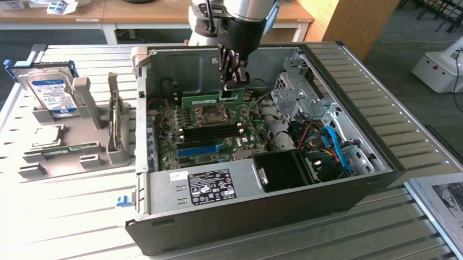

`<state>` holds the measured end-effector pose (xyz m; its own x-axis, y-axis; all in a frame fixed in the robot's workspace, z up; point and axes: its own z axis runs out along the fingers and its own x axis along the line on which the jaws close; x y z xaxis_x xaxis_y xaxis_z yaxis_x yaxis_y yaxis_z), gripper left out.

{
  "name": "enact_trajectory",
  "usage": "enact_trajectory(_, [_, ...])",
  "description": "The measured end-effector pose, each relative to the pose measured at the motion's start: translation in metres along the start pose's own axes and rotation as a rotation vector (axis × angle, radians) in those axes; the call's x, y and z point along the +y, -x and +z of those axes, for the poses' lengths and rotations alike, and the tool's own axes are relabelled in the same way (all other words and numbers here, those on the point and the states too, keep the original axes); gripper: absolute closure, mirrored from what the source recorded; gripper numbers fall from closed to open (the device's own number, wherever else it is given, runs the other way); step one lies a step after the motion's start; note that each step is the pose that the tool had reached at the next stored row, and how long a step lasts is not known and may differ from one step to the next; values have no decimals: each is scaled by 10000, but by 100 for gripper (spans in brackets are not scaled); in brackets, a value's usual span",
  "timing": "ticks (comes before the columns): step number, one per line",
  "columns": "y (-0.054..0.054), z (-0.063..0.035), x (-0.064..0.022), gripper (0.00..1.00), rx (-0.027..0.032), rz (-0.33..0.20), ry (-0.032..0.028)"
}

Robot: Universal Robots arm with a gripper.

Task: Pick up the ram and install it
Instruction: 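Insert the ram into the slot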

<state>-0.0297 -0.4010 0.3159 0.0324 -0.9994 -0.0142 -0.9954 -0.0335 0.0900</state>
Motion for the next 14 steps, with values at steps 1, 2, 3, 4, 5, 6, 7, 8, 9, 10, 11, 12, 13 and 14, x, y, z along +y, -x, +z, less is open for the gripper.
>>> enact_trajectory(1, [0,17,-2,89,-1,0,-1])
enact_trajectory(2, [0,31,-3,89,-1,0,-2])
enact_trajectory(3, [0,46,-4,89,0,0,-3])
enact_trajectory(4, [-1,61,-5,89,0,0,-3])
enact_trajectory(5, [-1,76,-7,89,0,0,-3])
enact_trajectory(6, [-1,93,-8,89,1,0,-3])
enact_trajectory(7, [-2,107,-10,89,0,0,-3])
enact_trajectory(8, [-2,122,-11,89,0,0,-3])
enact_trajectory(9, [-2,135,-12,89,-1,0,-4])
enact_trajectory(10, [-2,148,-13,89,0,0,-3])
enact_trajectory(11, [-2,160,-14,89,0,0,-4])
enact_trajectory(12, [-2,173,-15,89,0,0,-3])
enact_trajectory(13, [-2,184,-17,89,0,0,-5])
enact_trajectory(14, [-2,196,-18,89,-1,0,-4])
